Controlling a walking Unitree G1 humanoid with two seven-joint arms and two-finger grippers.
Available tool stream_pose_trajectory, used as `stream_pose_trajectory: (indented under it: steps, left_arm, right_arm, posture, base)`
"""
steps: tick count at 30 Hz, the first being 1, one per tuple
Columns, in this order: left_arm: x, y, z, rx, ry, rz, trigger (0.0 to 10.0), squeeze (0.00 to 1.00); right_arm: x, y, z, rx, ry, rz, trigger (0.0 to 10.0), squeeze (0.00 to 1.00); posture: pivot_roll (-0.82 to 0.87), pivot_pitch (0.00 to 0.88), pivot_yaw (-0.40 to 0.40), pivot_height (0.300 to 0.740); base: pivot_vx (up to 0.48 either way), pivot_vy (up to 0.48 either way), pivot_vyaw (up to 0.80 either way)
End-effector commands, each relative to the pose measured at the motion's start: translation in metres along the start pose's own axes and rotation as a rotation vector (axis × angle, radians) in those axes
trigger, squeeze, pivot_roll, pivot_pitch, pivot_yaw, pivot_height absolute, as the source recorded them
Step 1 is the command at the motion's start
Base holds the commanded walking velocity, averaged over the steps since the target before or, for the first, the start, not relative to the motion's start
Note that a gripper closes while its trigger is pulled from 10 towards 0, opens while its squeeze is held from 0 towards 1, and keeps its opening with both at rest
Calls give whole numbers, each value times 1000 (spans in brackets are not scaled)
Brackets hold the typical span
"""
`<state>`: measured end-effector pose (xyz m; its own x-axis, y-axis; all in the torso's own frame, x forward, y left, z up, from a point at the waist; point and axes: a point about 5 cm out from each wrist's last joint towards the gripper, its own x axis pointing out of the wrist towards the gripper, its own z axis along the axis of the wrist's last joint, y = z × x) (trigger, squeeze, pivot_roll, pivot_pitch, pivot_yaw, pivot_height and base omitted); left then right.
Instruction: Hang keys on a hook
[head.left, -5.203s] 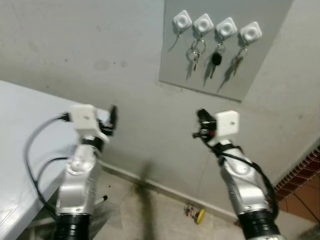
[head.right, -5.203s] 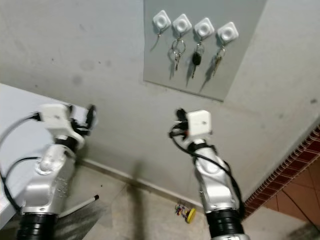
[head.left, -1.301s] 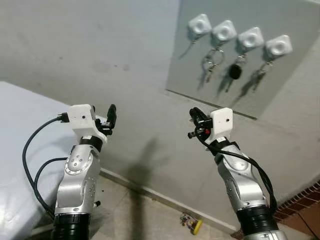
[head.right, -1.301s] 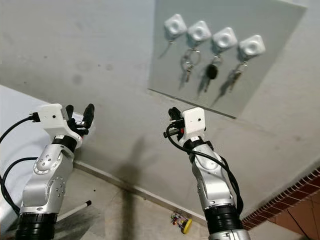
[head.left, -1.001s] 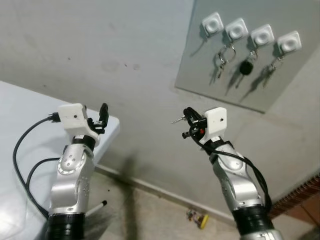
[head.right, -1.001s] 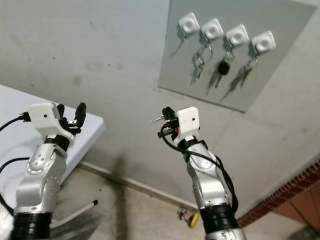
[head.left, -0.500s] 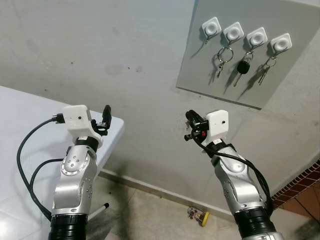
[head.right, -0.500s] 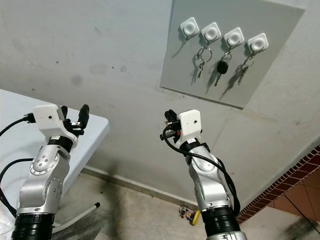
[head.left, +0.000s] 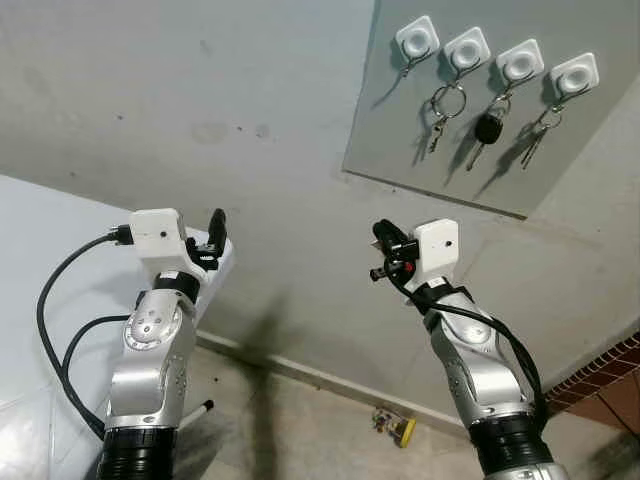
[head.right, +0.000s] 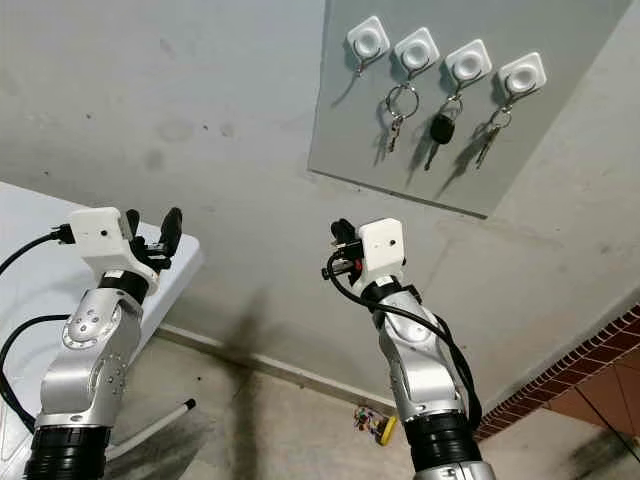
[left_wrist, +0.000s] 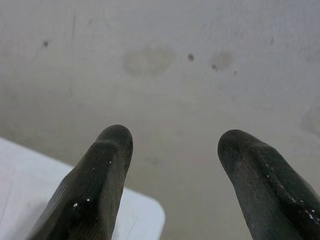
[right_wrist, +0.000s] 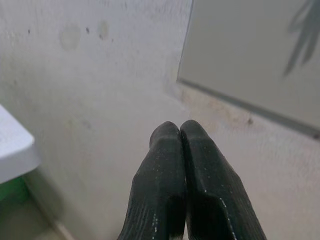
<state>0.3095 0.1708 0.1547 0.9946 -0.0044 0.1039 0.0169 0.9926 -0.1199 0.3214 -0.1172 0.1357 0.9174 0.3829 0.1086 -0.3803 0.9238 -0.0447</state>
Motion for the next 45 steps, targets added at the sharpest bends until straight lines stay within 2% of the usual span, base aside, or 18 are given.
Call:
stream_pose_trajectory:
  steps: [1,18,25,29,33,36,38,39,42,45]
  left_arm:
    - [1,-3,6,11,-26,-18,10000,0]
    - [2,-3,6,19,-23,-9,10000,0]
    - [1,-2,6,19,-27,-1,10000,0]
    - [1,-4,13,25,-89,-6,10000,0]
    - [1,-4,14,32,-96,0,10000,0]
    - [2,-13,17,57,-93,-57,10000,0]
    - [3,-30,22,91,-109,-177,10000,0]
    - [3,-41,26,151,-127,-247,10000,0]
    - [3,-49,28,176,-138,-297,10000,0]
    - [3,-67,37,208,-170,-404,10000,0]
  right_arm:
    - [2,-3,7,-8,-25,-8,10000,0]
    - [2,-3,7,-12,-25,-5,10000,0]
    - [2,-3,7,-14,-23,-5,10000,0]
    - [2,-4,8,-16,-23,-3,10000,0]
    - [2,-4,8,-16,-23,-2,10000,0]
    - [3,-4,9,-20,-26,5,10000,0]
    - [5,-4,15,-24,-48,39,10000,0]
    - [7,-3,19,-21,-64,60,10000,0]
    - [9,-2,23,-20,-80,77,10000,0]
    - [13,0,36,-23,-123,139,10000,0]
  posture:
    - [-107,0,-93,740]
    - [-106,0,-95,740]
    - [-106,0,-95,740]
    - [-105,0,-98,740]
    - [-105,0,-98,740]
    - [-104,0,-100,740]
    - [-106,0,-99,740]
    - [-106,0,-99,740]
    - [-108,0,-96,740]
    - [-113,0,-91,740]
  base:
    - [319,0,0]
    - [323,0,0]
    - [0,0,0]
    - [0,0,0]
    - [0,0,0]
    - [0,0,0]
    - [0,0,0]
    - [0,0,0]
    - [0,0,0]
    - [0,0,0]
